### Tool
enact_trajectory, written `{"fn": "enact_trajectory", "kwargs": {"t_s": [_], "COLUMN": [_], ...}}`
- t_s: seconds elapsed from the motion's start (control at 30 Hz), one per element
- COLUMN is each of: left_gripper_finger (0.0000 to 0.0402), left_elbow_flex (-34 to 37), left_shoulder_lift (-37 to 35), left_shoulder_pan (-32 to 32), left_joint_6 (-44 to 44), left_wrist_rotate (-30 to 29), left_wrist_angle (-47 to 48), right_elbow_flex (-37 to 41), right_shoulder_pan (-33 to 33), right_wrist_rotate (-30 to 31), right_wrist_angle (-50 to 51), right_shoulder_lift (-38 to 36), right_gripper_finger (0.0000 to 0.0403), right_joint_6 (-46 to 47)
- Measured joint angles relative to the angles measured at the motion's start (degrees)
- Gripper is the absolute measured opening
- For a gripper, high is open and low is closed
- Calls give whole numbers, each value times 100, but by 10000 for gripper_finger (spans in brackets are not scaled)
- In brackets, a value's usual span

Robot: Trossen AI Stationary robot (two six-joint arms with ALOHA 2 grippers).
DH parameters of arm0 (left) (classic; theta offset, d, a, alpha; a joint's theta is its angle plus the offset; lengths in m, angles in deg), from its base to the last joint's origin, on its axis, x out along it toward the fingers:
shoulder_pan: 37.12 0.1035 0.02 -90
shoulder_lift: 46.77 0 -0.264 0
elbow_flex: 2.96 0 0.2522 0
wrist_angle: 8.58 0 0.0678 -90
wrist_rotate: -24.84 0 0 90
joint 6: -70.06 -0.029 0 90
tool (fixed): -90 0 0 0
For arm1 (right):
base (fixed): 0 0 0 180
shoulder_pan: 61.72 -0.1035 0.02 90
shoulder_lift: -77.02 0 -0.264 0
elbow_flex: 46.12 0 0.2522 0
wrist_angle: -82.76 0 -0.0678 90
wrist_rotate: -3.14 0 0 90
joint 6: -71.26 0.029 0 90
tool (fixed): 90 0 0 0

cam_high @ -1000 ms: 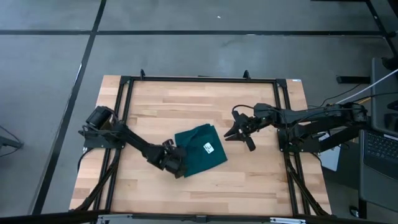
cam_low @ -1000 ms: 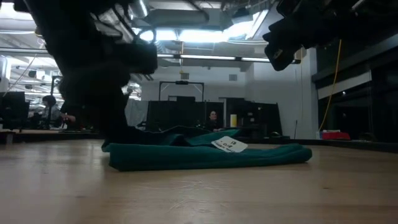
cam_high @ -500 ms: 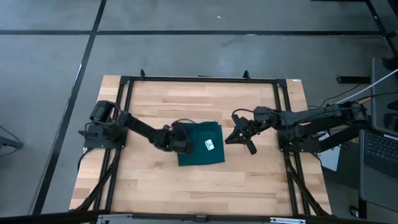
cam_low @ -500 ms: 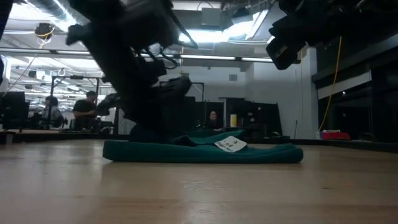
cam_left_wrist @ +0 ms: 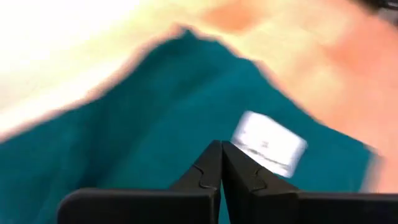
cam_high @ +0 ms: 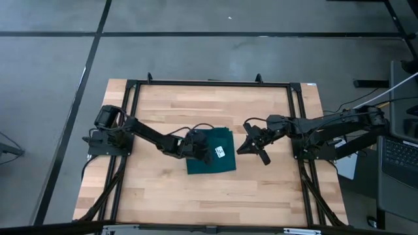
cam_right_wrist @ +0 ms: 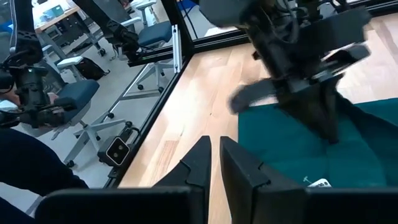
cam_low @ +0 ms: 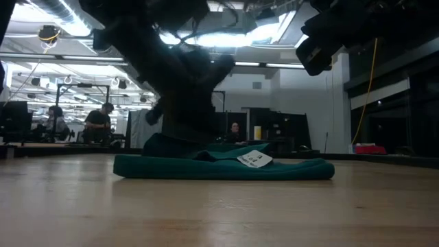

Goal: Fold microfiber towels
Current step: Fold the green napkin

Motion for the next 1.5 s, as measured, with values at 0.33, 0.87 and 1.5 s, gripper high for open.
{"fn": "enact_trajectory", "kwargs": {"t_s": [0.33,0.87,1.5], "left_gripper_finger": [2,2,2], "left_elbow_flex": [4,-1,-611], "left_shoulder_lift": [214,483,374], "left_shoulder_pan": [-55,429,1283], "left_joint_6": [11,119,-930], "left_wrist_rotate": [313,-106,114], "left_wrist_angle": [227,611,263], "right_elbow_flex": [0,0,0], "right_shoulder_pan": [-50,-185,-243], "right_wrist_rotate": [57,54,89], "right_wrist_angle": [-18,-63,83], "right_shoulder_lift": [0,2,2], "right_gripper_finger": [23,27,27], "right_joint_6": [0,88,149]}}
